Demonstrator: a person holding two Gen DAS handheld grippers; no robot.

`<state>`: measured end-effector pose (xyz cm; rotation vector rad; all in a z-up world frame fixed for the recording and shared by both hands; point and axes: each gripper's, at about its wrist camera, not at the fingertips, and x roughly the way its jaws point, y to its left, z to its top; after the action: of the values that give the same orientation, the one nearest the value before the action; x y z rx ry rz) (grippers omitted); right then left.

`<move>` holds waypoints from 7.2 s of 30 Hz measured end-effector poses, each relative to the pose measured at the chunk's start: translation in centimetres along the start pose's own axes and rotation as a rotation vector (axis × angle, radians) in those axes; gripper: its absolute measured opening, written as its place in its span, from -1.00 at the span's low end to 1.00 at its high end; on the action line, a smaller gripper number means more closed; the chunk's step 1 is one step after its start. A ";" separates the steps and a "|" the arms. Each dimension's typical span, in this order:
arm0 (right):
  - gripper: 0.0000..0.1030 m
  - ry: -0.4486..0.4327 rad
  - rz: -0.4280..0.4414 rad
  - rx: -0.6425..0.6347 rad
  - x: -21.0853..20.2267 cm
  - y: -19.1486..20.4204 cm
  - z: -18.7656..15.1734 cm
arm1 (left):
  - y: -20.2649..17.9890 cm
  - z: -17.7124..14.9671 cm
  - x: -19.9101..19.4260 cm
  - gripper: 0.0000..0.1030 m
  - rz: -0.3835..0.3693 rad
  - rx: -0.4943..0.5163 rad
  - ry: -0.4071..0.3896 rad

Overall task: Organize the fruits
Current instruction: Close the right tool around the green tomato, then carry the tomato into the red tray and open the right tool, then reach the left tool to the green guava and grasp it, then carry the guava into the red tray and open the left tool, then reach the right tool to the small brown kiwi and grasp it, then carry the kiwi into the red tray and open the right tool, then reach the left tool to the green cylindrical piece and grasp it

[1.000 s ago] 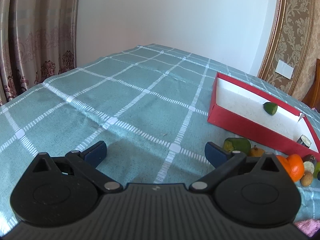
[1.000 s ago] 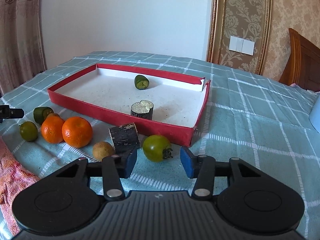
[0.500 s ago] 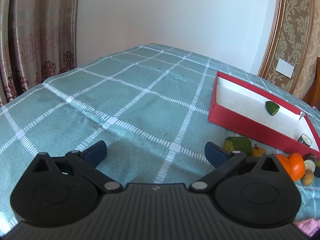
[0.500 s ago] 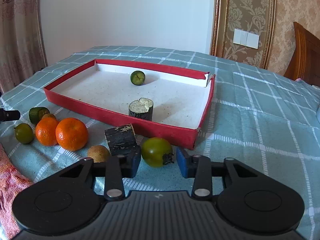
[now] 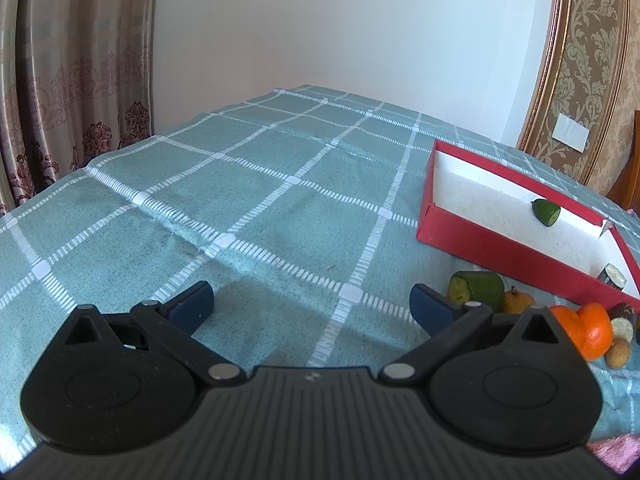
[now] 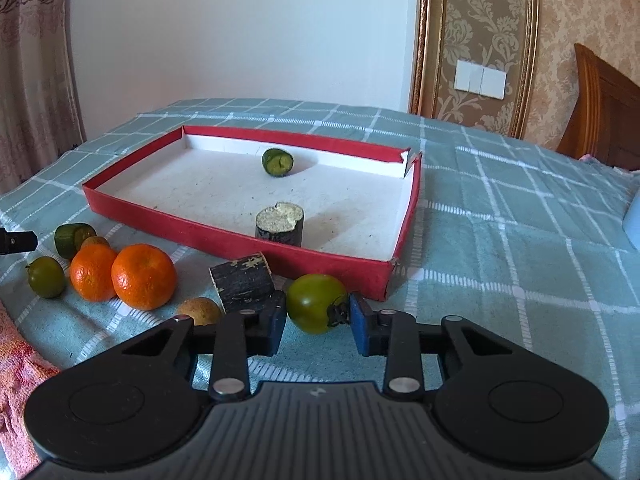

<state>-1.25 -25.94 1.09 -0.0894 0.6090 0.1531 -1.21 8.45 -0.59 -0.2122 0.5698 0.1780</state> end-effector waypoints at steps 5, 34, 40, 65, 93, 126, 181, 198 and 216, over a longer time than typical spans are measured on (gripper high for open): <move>-0.35 -0.027 -0.023 -0.015 -0.9 0.2 0.3 | 0.0 0.0 0.0 1.00 0.002 0.001 0.001; -0.35 -0.081 -0.066 0.025 -0.4 -0.8 4.1 | 0.1 0.0 -0.2 1.00 -0.010 -0.010 -0.004; -0.35 -0.063 -0.051 0.113 1.9 -2.7 5.8 | 0.3 0.0 -0.2 1.00 -0.016 -0.016 -0.007; 0.36 -0.155 -0.056 0.338 -2.9 -6.4 -2.8 | -2.2 -0.8 -3.9 0.98 -0.114 0.110 -0.136; 0.36 -0.134 0.015 0.395 -2.4 -7.2 -3.3 | -8.2 -3.6 -2.6 -0.29 -0.245 0.356 -0.022; 0.36 -0.132 0.053 0.453 -2.1 -8.1 -3.5 | -11.4 4.3 -0.3 0.94 -0.138 0.314 -0.186; -0.49 -0.056 0.154 0.056 -2.1 4.1 -1.2 | -0.4 0.1 -0.2 1.00 -0.118 0.071 -0.022; -0.48 -0.154 0.124 0.087 2.1 2.9 7.5 | -0.3 0.0 -0.3 1.00 -0.113 0.073 -0.025; -0.48 -0.134 0.020 0.359 -2.4 -6.1 -3.4 | -2.3 -0.3 -1.4 1.00 -0.005 0.143 -0.099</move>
<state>-4.03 -32.68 -0.10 0.2724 0.4956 0.0669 -1.97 6.03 0.29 -0.0651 0.4814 0.1418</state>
